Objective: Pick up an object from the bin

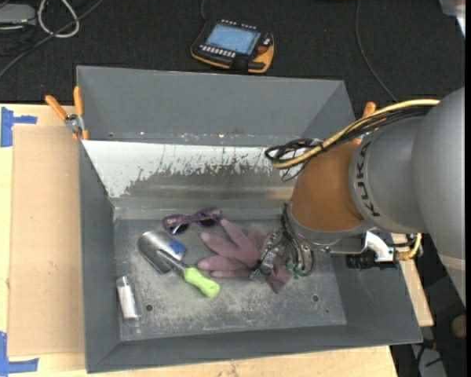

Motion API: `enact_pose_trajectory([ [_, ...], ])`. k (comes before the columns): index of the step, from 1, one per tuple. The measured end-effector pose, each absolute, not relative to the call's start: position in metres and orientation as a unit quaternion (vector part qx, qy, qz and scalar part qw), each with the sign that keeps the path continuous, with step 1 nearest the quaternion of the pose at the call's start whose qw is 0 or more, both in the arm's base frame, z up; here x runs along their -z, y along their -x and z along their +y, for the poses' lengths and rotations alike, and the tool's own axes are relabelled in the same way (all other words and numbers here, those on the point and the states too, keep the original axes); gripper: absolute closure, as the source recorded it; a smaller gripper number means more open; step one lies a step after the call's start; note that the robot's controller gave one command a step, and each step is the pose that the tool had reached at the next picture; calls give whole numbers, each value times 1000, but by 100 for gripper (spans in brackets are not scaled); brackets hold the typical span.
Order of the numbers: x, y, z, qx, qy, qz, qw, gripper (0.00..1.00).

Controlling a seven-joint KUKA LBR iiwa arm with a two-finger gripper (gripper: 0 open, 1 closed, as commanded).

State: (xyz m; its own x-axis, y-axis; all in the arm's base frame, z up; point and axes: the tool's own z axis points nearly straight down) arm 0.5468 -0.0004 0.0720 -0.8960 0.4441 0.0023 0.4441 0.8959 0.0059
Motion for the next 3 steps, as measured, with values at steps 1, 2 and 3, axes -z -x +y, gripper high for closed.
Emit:
enact_pose_trajectory([
  [1, -72, -547, 0, 3, 228, -974, 0, 100],
  [2, -95, -544, 0, 2, 227, -974, 5, 100],
  [3, -141, -545, -1, 2, 227, -974, 2, 100],
])
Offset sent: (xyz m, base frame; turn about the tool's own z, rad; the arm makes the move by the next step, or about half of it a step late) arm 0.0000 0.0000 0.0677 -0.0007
